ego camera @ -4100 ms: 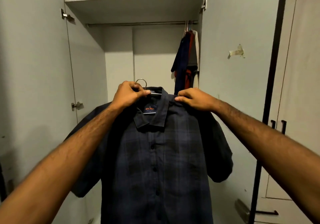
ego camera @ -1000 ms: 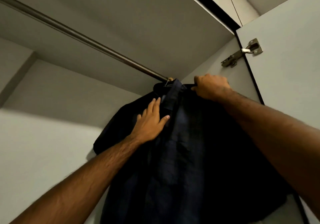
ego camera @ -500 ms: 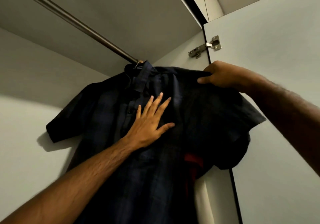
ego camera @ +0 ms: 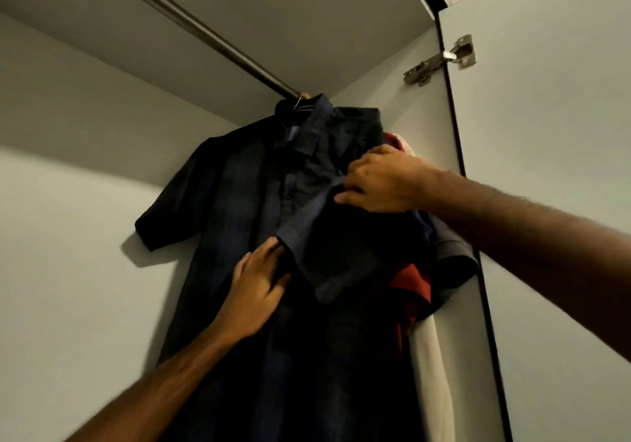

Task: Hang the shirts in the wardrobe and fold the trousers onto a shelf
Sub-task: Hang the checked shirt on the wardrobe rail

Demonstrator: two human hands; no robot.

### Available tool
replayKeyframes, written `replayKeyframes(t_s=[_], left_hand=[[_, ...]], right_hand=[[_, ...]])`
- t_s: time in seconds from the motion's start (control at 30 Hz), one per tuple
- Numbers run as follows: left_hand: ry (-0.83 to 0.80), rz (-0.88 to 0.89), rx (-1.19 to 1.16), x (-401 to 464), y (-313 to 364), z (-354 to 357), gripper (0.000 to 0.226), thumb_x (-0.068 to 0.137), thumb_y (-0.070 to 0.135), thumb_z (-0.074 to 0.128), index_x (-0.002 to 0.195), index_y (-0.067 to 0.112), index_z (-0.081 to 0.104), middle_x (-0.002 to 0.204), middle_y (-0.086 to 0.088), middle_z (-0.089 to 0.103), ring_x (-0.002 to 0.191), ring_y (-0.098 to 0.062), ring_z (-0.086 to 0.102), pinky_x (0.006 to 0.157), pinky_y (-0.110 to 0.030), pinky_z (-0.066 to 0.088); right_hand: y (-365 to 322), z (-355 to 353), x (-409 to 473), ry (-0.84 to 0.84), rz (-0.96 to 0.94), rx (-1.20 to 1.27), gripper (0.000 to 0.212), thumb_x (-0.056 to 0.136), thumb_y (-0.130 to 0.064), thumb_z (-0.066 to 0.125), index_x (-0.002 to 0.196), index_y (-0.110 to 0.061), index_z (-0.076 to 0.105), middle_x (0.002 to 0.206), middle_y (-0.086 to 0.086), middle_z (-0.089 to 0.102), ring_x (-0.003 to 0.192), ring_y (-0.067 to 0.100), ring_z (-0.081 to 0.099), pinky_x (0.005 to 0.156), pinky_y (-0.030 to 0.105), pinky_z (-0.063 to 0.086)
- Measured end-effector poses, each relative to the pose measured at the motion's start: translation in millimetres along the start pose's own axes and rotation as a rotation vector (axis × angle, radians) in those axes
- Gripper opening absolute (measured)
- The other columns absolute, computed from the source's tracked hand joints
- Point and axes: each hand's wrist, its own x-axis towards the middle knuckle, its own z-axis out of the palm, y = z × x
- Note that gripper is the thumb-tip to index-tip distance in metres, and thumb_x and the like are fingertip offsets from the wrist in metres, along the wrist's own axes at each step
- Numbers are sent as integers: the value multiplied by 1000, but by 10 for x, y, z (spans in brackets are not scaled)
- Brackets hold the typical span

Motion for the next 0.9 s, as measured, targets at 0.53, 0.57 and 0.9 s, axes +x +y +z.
replayKeyframes(t_s=[0.53,0.57,0.9], left_hand=[[343,-668,290,685,-1008,-1293,95,73,45,84,148,15,33,150,-13,38,136,-38,38,104,-59,33],[309,-734,260,757,-1073,-1335,100,73,46,84,151,15,30,152,-14,37,138,-38,38,106,-59,32],[601,-586,387,678,-1298,-1395,22,93,34,62,91,15,53,94,-10,67,90,-37,62,90,-46,36]], right_hand=[[-320,821,607,81,-429,-152,86,88,-78,5,158,-29,11,166,0,6,153,23,2,122,52,-5],[-351,826,670,140,-455,-134,81,92,-75,12,158,-28,14,166,1,10,153,24,4,122,52,-3],[-726,855,1347,181,-461,-133,88,84,-79,5,158,-31,12,166,0,5,153,24,-1,120,55,-7]])
